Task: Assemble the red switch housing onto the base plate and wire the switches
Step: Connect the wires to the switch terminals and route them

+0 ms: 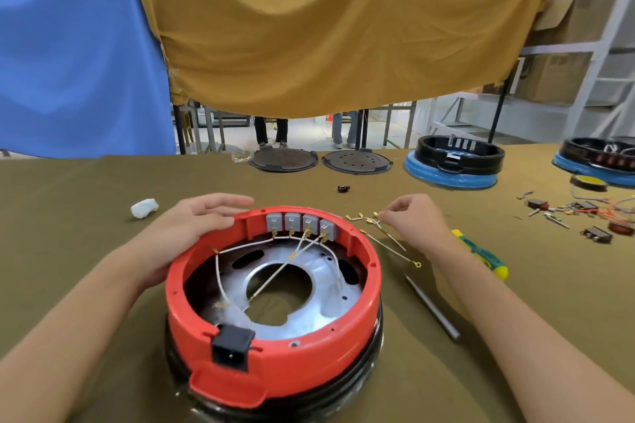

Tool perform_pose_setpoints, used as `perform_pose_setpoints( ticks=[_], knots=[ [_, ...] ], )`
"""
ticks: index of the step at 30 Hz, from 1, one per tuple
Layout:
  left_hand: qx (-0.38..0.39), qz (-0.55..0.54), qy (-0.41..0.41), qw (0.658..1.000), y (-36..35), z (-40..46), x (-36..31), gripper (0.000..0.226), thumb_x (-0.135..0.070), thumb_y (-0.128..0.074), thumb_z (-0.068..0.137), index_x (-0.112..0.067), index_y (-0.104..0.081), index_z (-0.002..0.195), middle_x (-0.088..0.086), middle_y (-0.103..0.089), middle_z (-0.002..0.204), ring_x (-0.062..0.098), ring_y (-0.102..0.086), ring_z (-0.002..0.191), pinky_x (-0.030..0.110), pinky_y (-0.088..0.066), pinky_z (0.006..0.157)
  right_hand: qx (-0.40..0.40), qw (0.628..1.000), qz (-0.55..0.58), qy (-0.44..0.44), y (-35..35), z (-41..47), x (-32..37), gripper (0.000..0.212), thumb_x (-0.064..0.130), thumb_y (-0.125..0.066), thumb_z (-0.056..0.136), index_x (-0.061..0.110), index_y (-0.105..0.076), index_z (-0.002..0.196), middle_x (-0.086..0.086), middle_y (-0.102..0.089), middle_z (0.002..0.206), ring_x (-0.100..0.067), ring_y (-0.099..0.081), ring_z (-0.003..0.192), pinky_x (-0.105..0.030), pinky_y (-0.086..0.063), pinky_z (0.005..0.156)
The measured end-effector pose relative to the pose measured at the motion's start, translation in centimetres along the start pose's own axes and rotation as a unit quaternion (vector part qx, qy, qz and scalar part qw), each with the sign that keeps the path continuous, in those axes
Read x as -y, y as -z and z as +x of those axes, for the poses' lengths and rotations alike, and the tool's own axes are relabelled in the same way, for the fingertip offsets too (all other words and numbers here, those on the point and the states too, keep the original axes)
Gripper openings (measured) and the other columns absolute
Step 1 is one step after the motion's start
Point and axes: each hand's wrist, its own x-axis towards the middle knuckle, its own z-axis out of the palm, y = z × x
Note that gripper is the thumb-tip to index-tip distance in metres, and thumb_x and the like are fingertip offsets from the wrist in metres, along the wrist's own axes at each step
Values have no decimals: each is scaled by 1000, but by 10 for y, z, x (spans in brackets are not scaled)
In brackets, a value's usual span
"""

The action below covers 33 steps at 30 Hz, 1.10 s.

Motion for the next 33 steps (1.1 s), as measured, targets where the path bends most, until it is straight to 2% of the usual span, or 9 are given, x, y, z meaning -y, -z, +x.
perform_pose_setpoints(
  ticks=[5, 9, 13, 17, 22, 26, 28, 30, 33],
  knots=[
    [-73, -13, 4, 997, -10, 0, 1, 36, 2, -46, 96, -16, -74, 110, 4, -75, 109, 29, -71, 100, 40, -53, 92, 63, 984, -168, -18, -5, -3, -1, 11, 23, -70, 89, 14, -67, 95, -2, -67, 92, -17, -63, 85, -28, -50, 66],
    [-76, -40, 8, 996, -12, 2, 4, 37, 2, -45, 94, -15, -75, 108, 9, -75, 109, 32, -70, 98, 41, -54, 89, 57, 977, -206, -22, -5, -2, -1, 17, 25, -66, 93, 9, -63, 88, -5, -63, 80, -17, -60, 74, -25, -39, 52],
    [-58, -49, 5, 997, -10, 4, 9, 39, -1, -44, 94, -19, -76, 104, 9, -75, 109, 32, -71, 98, 38, -56, 82, 55, 968, -245, -24, -6, -1, -3, 23, 19, -60, 96, 15, -51, 76, -3, -56, 74, -15, -55, 69, -24, -38, 53],
    [-43, -55, 3, 998, -7, 8, 15, 39, -3, -44, 94, -21, -76, 106, 13, -74, 110, 33, -71, 98, 38, -56, 81, 48, 975, -216, -23, -5, 1, -4, 24, 18, -52, 99, 14, -51, 75, -3, -53, 72, -15, -52, 66, -25, -36, 52],
    [-36, -76, 3, 996, -5, 11, 18, 37, -4, -44, 94, -19, -75, 108, 15, -73, 113, 35, -70, 101, 31, -61, 73, 27, 997, -64, -39, -4, 6, -7, 22, 21, -53, 100, 10, -64, 84, -6, -64, 79, -15, -56, 68, -26, -37, 51],
    [-33, -107, 7, 994, -6, 11, 18, 36, -3, -43, 94, -13, -74, 110, 17, -72, 115, 34, -70, 100, 29, -60, 70, 17, 997, 65, -40, -3, 6, -7, 18, 21, -59, 97, 16, -67, 82, -7, -72, 85, -20, -64, 76, -39, -58, 73],
    [-33, -115, 8, 993, -7, 10, 18, 36, -3, -43, 94, -13, -74, 109, 18, -72, 114, 31, -72, 95, 28, -60, 67, 28, 997, 61, -23, -5, 6, -7, 22, 25, -62, 96, 17, -70, 78, -6, -73, 83, -20, -63, 74, -42, -57, 77],
    [-32, -122, 9, 992, -8, 9, 18, 36, -3, -43, 95, -14, -75, 107, 18, -72, 113, 29, -73, 93, 28, -59, 67, 13, 999, 39, -12, -5, 8, -8, 24, 27, -60, 97, 17, -72, 79, -4, -72, 84, -18, -62, 73, -38, -55, 71],
    [-31, -131, 11, 991, -8, 8, 18, 36, -3, -43, 95, -14, -75, 107, 17, -72, 114, 28, -73, 92, 29, -59, 67, -24, 998, -62, -9, 0, 13, -14, 13, 23, -62, 95, 14, -72, 96, -1, -69, 90, -13, -61, 77, -30, -51, 66]
  ],
)
